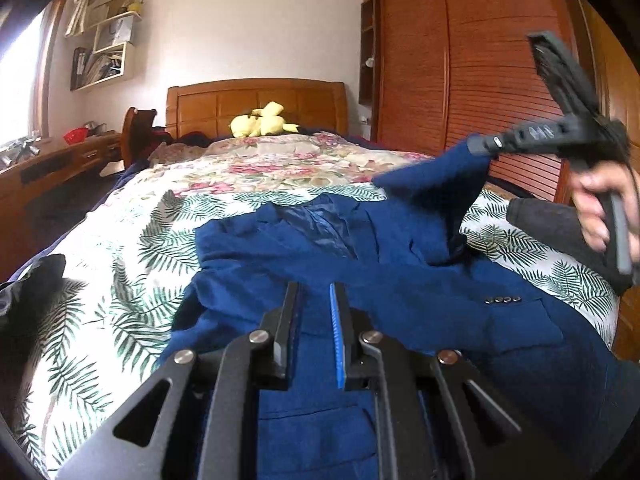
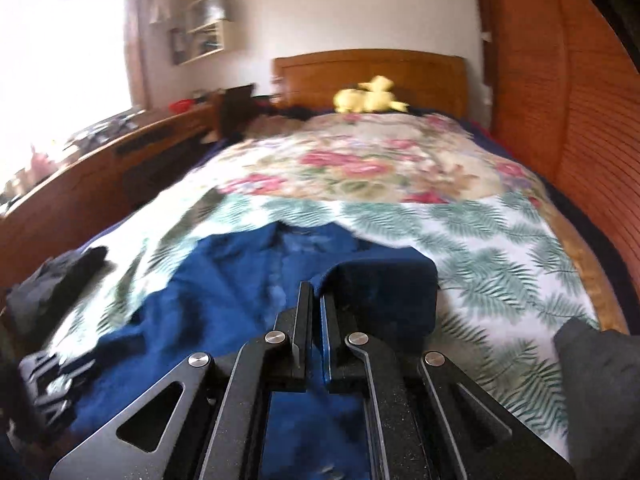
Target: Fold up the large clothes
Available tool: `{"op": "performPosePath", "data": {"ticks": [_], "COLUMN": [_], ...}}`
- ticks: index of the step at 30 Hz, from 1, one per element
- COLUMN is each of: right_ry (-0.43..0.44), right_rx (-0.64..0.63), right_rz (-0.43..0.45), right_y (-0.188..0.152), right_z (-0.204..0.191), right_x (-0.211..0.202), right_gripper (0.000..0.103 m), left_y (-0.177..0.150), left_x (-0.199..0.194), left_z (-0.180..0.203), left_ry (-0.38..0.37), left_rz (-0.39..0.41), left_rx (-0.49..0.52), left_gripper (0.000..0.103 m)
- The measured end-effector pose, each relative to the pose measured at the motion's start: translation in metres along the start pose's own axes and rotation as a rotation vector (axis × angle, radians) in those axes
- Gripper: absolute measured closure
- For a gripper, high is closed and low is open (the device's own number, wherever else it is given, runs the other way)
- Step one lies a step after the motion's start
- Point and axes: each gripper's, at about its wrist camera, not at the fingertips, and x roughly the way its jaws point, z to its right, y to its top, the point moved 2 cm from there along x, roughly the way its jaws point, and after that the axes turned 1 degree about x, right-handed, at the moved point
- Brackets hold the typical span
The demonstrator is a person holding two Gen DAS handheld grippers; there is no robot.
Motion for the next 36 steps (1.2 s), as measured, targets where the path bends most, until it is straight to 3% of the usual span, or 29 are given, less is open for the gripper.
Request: {"op": "performPosePath", "data": {"ticks": [7, 13, 16, 18, 20, 28, 36], "right_ry": [0.1, 0.087, 0.082, 0.072, 0.063, -0.015, -0.036], "right_rx": [-0.043, -0.106, -0.112, -0.123, -0.123, -0.043, 0.03], "right_rz": [-0.108, -0.155, -0.169, -0.177, -0.184, -0.22, -0.233], "right_y": [-0.056, -0.091, -0.104, -0.111, -0.121, -0.15, -0.15], "right_z": [-0.047, -0.059, -0.057, -0.055, -0.05, -0.009, 0.02], "right_x": [0.006, 0.002, -0.005, -0.009, -0.015, -0.017, 0.001], "right_gripper": [0.102, 0.099, 0.091, 0.071, 0.065, 0.061, 0.061], "left_y": [-0.008, -0.012, -0.014, -0.014, -0.015, -0.016, -0.015], "left_x": [-0.002, -0.004, -0.002, -0.001, 0.0, 0.006, 0.007], "left_z": [-0.01, -0.008, -0.006, -0.002, 0.0, 0.016, 0.023], "left_ry": [0.029, 0.04, 0.039, 0.035, 0.029, 0.007, -0.008], "left_rz": [-0.023, -0.034, -0.038, -0.043, -0.045, -0.053, -0.054], "left_rx": [-0.019, -0.015, -0.011, -0.006, 0.0, 0.032, 0.041], "left_gripper": [0.092, 0.092, 0.092, 0.092, 0.092, 0.092, 0.092]}}
